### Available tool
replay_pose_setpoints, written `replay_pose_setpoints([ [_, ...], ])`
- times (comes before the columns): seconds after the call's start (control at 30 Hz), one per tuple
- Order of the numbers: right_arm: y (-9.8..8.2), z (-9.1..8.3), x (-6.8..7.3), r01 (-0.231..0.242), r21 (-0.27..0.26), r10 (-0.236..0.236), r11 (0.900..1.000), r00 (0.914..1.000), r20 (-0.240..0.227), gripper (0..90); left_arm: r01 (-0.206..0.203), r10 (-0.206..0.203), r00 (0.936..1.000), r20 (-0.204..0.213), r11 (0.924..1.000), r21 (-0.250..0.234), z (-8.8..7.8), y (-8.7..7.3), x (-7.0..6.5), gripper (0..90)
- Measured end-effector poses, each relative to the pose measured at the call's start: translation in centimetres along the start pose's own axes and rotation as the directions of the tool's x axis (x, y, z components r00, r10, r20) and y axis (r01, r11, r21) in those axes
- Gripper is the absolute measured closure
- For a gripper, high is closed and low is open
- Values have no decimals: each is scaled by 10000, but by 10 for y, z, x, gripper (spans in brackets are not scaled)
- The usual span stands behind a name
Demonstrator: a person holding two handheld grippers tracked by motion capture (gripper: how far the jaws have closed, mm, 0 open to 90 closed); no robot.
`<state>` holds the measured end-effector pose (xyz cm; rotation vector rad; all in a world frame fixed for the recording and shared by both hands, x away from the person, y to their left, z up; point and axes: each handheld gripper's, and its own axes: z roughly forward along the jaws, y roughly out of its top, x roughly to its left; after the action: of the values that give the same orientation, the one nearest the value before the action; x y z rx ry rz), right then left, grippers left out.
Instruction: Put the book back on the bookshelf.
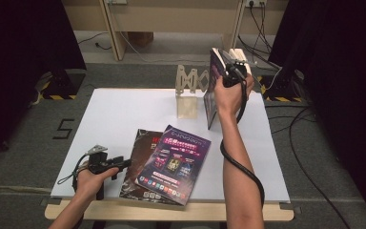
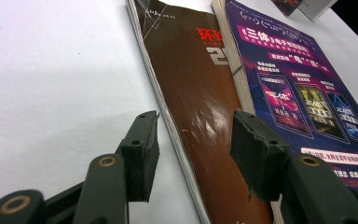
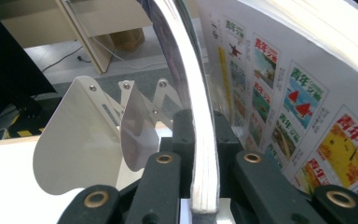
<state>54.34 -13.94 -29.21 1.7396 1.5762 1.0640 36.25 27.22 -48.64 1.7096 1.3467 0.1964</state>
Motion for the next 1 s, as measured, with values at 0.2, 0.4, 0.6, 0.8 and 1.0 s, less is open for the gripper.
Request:
replay_pose_setpoints([
  [0.2,-1,2,0,-175,-123,174,9998,9998,-63,838,-3,3,10000,-2,10000,53,1,0,1,507],
  [0.4,-1,-1,1,239,-278,-234,9993,9995,198,743,-11,11,10000,13,10000,36,1,-1,0,507],
  [0.6,-2,-7,2,518,-468,-503,9976,9982,329,699,-26,26,10000,38,10000,29,2,-1,-1,506],
  [0.8,-4,-9,1,654,-506,-640,9966,9976,277,679,-8,8,10000,62,10000,38,2,-1,-2,504],
  [1.0,-7,-12,0,698,-553,-689,9960,9974,191,663,-16,16,10000,60,10000,57,2,-1,-3,502],
])
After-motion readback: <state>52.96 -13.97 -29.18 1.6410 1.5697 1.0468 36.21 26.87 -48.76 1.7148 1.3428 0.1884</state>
